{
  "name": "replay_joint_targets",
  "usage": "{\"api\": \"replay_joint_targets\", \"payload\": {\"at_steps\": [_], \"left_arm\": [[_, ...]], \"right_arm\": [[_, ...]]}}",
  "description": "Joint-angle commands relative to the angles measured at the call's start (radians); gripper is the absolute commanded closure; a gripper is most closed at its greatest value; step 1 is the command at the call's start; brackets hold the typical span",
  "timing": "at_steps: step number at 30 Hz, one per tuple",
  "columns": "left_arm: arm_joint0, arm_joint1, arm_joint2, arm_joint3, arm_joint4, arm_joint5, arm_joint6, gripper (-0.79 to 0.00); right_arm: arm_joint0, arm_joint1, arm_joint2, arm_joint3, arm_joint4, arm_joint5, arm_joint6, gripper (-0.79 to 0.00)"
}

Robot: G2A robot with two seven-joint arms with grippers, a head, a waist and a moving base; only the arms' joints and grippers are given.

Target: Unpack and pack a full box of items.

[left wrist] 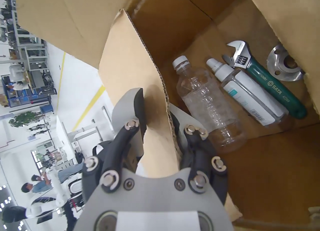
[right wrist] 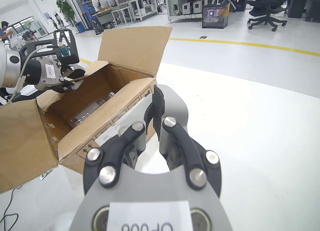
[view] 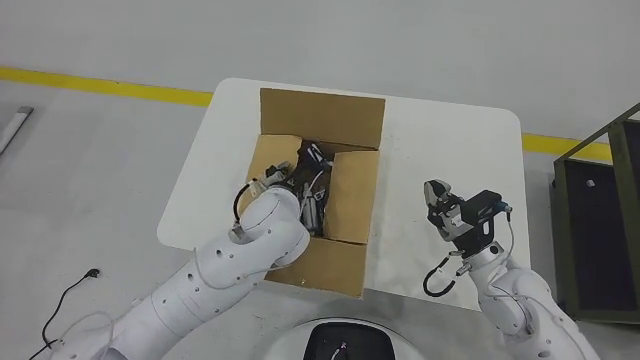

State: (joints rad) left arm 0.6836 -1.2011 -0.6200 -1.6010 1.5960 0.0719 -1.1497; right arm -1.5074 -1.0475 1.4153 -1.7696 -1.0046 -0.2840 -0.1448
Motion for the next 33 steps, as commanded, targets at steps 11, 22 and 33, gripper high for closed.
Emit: {"api": "replay_joint_targets", "payload": {"at_steps": [11, 22, 33], "left_arm": [[0.1, 0.012, -0.226, -0.179, -0.213, 0.021, 0.019, 0.0], [0.157, 0.007, -0.399, -0.254, -0.497, 0.067, 0.058, 0.0], [0.184, 0.017, -0.479, -0.218, -0.457, 0.028, 0.077, -0.785]], "right_arm": [[0.006, -0.008, 0.023, -0.013, 0.059, -0.017, 0.018, 0.0], [0.037, -0.02, -0.008, 0.012, 0.189, -0.078, 0.098, 0.0], [0.06, -0.028, -0.064, 0.052, 0.116, -0.068, 0.171, 0.0]]}}
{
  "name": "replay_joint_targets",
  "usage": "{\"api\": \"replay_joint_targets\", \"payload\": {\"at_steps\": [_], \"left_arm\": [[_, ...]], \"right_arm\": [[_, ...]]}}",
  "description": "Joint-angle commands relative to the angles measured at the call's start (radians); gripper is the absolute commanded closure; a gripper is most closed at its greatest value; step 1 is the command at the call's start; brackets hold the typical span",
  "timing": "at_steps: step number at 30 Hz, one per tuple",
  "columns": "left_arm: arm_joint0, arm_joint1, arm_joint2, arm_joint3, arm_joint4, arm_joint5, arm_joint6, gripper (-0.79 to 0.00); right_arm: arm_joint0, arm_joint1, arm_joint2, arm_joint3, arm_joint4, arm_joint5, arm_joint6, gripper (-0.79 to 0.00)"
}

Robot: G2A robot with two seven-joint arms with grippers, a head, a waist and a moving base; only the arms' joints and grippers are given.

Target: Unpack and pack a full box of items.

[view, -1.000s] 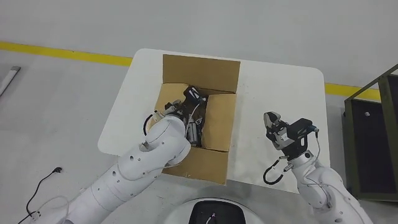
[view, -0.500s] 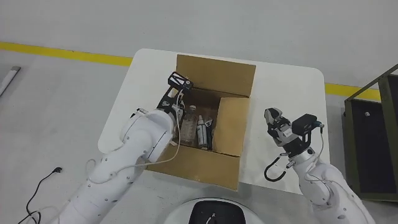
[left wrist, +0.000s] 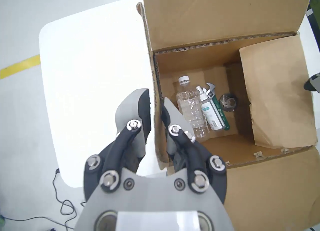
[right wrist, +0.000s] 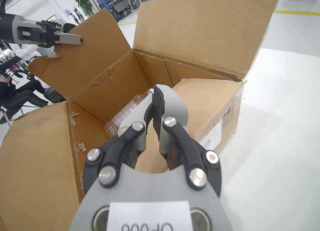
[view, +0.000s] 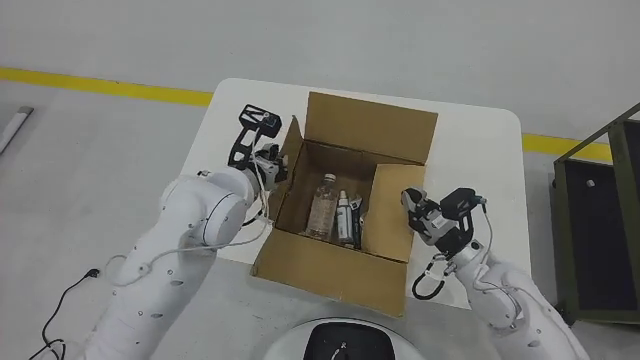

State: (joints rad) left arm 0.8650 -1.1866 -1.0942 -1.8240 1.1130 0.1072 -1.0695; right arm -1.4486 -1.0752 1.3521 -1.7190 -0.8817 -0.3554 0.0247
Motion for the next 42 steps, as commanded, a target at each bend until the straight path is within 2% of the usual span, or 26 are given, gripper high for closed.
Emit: {"api": "replay_joint_targets", "payload": {"at_steps": [1, 9, 20, 23, 26, 30, 35, 42], "left_arm": [[0.005, 0.004, -0.008, 0.013, 0.057, -0.016, -0.009, -0.785], [0.037, 0.017, -0.012, 0.085, 0.319, -0.04, -0.027, -0.785], [0.068, 0.004, 0.02, 0.171, 0.381, -0.046, -0.012, -0.785], [0.068, -0.001, 0.024, 0.178, 0.378, -0.042, -0.006, -0.785], [0.066, -0.004, 0.006, 0.16, 0.367, -0.035, -0.005, -0.785], [0.072, -0.002, -0.038, 0.109, 0.357, -0.029, 0.001, -0.785], [0.088, 0.001, -0.093, 0.023, 0.344, -0.037, 0.011, -0.785], [0.113, 0.002, -0.134, -0.064, 0.305, -0.079, 0.031, -0.785]], "right_arm": [[0.001, -0.001, -0.002, 0.003, -0.011, 0.007, 0.001, 0.0], [0.004, -0.005, 0.001, 0.006, -0.014, 0.013, 0.0, 0.0], [0.003, -0.011, 0.008, 0.004, -0.008, 0.012, 0.0, 0.0], [0.002, -0.014, 0.02, -0.009, 0.022, 0.025, -0.042, 0.0], [-0.007, -0.017, 0.063, -0.035, 0.047, 0.071, -0.131, 0.0], [-0.031, -0.017, 0.125, -0.043, 0.032, 0.146, -0.174, 0.0], [-0.04, -0.018, 0.137, 0.019, -0.004, 0.184, -0.12, 0.0], [0.003, -0.033, 0.034, 0.101, 0.009, 0.139, -0.064, 0.0]]}}
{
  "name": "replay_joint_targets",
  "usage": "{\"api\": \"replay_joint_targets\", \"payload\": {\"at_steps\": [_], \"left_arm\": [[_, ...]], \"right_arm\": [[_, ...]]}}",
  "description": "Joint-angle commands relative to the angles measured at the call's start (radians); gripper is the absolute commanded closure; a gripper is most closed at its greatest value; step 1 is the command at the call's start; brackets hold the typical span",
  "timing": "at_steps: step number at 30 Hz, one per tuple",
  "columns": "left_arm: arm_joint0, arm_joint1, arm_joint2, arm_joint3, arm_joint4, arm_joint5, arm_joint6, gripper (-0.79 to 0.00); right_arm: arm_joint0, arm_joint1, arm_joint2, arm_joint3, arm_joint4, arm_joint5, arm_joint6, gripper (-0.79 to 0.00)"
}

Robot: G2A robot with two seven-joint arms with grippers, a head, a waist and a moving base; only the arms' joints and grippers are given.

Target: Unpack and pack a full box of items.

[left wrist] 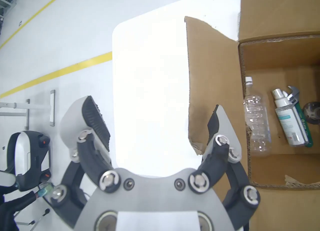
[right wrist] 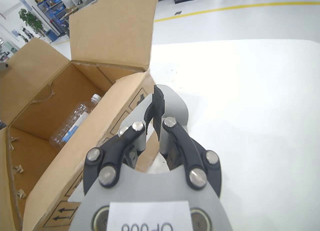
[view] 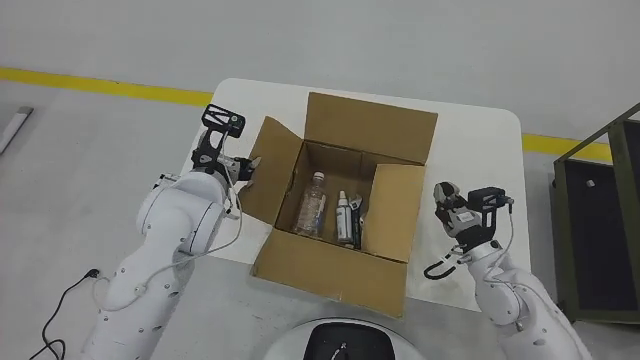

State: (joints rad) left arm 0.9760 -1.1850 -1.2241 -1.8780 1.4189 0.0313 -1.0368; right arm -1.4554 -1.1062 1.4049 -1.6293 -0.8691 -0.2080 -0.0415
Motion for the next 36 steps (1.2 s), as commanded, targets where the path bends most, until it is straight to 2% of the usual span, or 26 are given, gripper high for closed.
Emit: {"api": "replay_joint_targets", "payload": {"at_steps": [1, 9, 14, 18, 22, 29, 36], "left_arm": [[0.005, -0.001, -0.007, -0.02, -0.004, -0.003, -0.002, -0.785], [0.009, -0.007, -0.022, -0.086, -0.061, -0.003, 0.011, -0.785], [-0.005, -0.017, 0.004, -0.068, -0.171, -0.021, 0.04, -0.785], [-0.022, -0.03, 0.033, -0.035, -0.324, -0.032, 0.069, -0.785], [-0.033, -0.041, 0.065, 0.001, -0.476, -0.073, 0.082, -0.785], [-0.033, -0.041, 0.065, 0.001, -0.476, -0.073, 0.082, -0.785], [-0.024, -0.041, 0.065, 0.007, -0.49, -0.07, 0.095, -0.785]], "right_arm": [[0.02, -0.005, -0.038, 0.02, -0.009, -0.016, 0.007, 0.0], [0.106, -0.034, -0.178, 0.066, -0.026, -0.032, 0.006, 0.0], [0.135, -0.047, -0.217, 0.083, -0.038, -0.019, -0.011, 0.0], [0.118, -0.044, -0.18, 0.069, -0.042, -0.005, -0.032, 0.0], [0.068, -0.032, -0.089, 0.022, -0.029, 0.004, -0.044, 0.0], [-0.032, -0.012, 0.038, -0.061, -0.098, -0.022, -0.035, 0.0], [-0.057, -0.016, -0.006, -0.049, -0.174, -0.046, -0.051, 0.0]]}}
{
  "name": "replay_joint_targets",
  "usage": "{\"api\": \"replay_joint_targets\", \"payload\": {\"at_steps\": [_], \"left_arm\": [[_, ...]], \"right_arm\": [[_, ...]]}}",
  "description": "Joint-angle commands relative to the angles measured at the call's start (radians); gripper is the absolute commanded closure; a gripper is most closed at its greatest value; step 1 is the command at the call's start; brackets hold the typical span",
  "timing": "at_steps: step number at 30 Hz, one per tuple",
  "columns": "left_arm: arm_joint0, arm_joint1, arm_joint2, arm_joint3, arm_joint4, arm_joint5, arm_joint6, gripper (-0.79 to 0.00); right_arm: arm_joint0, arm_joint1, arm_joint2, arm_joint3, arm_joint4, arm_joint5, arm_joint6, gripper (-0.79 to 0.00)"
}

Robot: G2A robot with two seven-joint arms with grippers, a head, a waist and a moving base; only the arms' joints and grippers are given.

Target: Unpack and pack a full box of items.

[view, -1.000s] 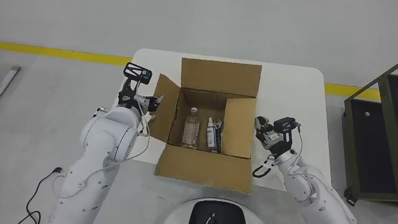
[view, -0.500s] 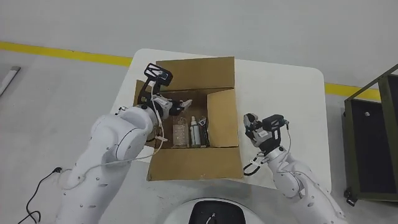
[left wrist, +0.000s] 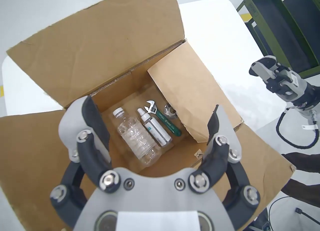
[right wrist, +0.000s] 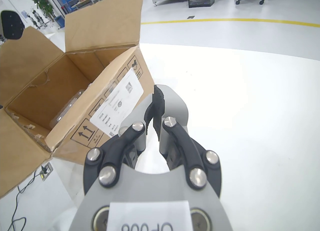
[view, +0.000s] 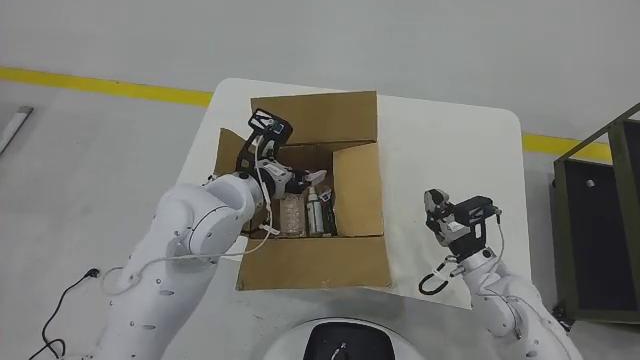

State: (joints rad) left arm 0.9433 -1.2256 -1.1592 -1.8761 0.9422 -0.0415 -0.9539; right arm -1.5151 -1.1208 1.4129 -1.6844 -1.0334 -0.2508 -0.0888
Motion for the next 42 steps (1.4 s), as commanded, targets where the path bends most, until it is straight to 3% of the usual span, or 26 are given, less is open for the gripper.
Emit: {"api": "replay_joint_targets", "payload": {"at_steps": [1, 6, 15, 20, 32, 35, 42], "left_arm": [[0.025, -0.002, 0.0, 0.02, -0.053, 0.003, 0.035, -0.785], [0.033, -0.013, 0.013, 0.131, -0.232, -0.021, 0.091, -0.785], [-0.045, -0.036, 0.067, 0.368, -0.437, -0.032, 0.079, -0.785], [-0.045, -0.036, 0.067, 0.368, -0.437, -0.032, 0.079, -0.785], [-0.033, -0.037, 0.068, 0.371, -0.449, -0.038, 0.102, -0.785], [-0.036, -0.044, 0.087, 0.43, -0.49, -0.041, 0.126, -0.785], [-0.126, -0.069, 0.148, 0.629, -0.549, -0.056, 0.139, -0.785]], "right_arm": [[0.007, -0.003, -0.029, 0.016, -0.028, -0.007, -0.008, 0.0], [0.037, -0.016, -0.114, 0.068, -0.092, -0.027, -0.058, 0.0], [0.078, -0.037, -0.226, 0.131, -0.161, -0.026, -0.12, 0.0], [0.078, -0.041, -0.239, 0.137, -0.166, -0.035, -0.133, 0.0], [0.018, -0.016, 0.026, -0.011, -0.062, 0.038, -0.093, 0.0], [0.004, -0.012, 0.075, -0.046, -0.054, 0.04, -0.077, 0.0], [-0.042, -0.011, 0.122, -0.102, -0.038, 0.054, -0.057, 0.0]]}}
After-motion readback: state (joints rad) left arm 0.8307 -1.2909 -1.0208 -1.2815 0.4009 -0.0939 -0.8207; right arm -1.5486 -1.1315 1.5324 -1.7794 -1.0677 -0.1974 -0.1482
